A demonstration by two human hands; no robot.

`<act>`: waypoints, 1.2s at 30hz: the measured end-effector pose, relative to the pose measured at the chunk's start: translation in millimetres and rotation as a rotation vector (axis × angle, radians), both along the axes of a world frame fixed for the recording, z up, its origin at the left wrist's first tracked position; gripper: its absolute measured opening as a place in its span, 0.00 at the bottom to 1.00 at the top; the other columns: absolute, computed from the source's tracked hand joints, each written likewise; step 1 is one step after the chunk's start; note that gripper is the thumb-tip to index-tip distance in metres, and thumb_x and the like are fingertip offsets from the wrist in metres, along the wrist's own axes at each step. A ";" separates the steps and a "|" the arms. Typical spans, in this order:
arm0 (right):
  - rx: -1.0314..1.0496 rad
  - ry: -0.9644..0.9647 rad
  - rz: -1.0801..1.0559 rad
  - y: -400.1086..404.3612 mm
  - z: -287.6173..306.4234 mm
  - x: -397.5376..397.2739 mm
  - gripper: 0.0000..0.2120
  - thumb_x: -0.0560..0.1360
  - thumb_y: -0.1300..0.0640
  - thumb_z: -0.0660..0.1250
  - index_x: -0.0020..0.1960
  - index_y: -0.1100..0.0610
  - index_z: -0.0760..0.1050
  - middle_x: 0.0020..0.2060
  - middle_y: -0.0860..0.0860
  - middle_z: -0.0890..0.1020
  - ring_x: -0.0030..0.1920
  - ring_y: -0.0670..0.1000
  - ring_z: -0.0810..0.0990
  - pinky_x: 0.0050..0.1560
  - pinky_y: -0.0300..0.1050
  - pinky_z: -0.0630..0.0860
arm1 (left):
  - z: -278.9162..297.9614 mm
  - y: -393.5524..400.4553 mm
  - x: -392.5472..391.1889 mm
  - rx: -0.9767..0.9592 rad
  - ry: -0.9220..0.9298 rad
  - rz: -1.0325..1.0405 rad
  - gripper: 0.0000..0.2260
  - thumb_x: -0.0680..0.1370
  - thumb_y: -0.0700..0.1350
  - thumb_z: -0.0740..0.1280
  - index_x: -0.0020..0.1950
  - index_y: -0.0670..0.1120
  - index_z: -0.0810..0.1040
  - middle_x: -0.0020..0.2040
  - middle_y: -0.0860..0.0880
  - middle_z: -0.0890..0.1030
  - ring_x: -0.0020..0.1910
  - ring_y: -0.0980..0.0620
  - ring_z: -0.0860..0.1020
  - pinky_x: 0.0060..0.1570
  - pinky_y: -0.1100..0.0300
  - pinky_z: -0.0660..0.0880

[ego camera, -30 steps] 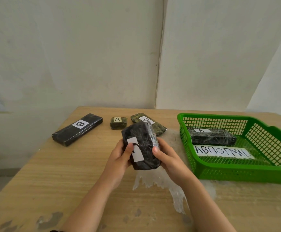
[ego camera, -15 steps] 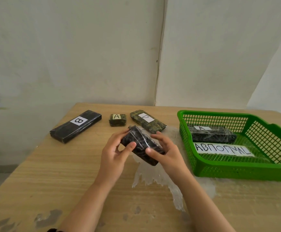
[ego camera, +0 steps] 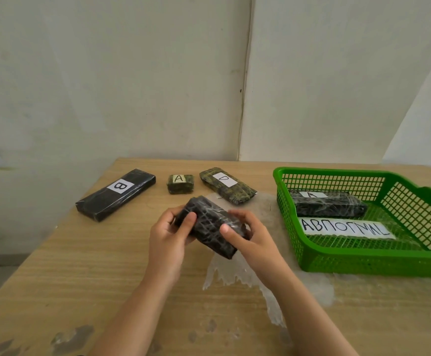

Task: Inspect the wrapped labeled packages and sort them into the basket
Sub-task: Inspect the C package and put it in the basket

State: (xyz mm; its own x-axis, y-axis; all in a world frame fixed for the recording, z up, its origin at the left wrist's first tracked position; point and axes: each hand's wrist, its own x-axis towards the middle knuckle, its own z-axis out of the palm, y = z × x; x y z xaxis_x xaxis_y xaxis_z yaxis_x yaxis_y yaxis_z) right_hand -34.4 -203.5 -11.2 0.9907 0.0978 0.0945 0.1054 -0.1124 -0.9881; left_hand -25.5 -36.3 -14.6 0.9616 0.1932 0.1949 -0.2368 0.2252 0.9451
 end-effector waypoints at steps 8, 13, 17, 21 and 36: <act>0.087 -0.121 0.137 -2.1 0.3 -1.1 0.28 0.64 0.47 0.77 0.62 0.44 0.73 0.58 0.50 0.79 0.59 0.52 0.79 0.58 0.52 0.78 | -2.5 3.4 2.9 -0.197 0.073 -0.079 0.13 0.74 0.49 0.65 0.55 0.43 0.75 0.54 0.45 0.80 0.56 0.46 0.79 0.41 0.56 0.82; 0.064 -0.129 -0.126 -1.0 2.6 1.7 0.26 0.59 0.47 0.78 0.55 0.46 0.75 0.48 0.46 0.82 0.49 0.46 0.81 0.46 0.42 0.80 | -14.7 2.9 1.8 0.667 -0.345 0.135 0.21 0.75 0.67 0.56 0.67 0.66 0.66 0.72 0.58 0.65 0.72 0.59 0.63 0.67 0.60 0.67; 0.160 -0.125 -0.081 -3.6 4.2 0.7 0.23 0.66 0.51 0.76 0.59 0.48 0.75 0.49 0.53 0.81 0.47 0.48 0.81 0.46 0.45 0.80 | -17.2 -2.5 -0.2 0.692 -0.359 0.010 0.21 0.76 0.64 0.58 0.64 0.56 0.72 0.66 0.52 0.73 0.68 0.53 0.70 0.64 0.48 0.72; 0.182 -0.088 0.042 -9.8 5.3 1.7 0.17 0.71 0.47 0.67 0.60 0.44 0.76 0.49 0.46 0.83 0.48 0.46 0.79 0.46 0.42 0.74 | -4.3 -4.3 -7.7 0.400 -0.229 -0.099 0.13 0.76 0.59 0.59 0.58 0.57 0.73 0.54 0.58 0.79 0.54 0.65 0.77 0.46 0.70 0.76; 0.058 -0.217 -0.019 2.9 -1.1 -2.3 0.23 0.72 0.36 0.61 0.66 0.37 0.66 0.66 0.44 0.69 0.67 0.41 0.69 0.67 0.44 0.67 | -6.6 -16.6 -8.6 -0.040 -0.093 -0.199 0.08 0.77 0.48 0.63 0.53 0.49 0.78 0.53 0.48 0.83 0.55 0.49 0.80 0.52 0.54 0.79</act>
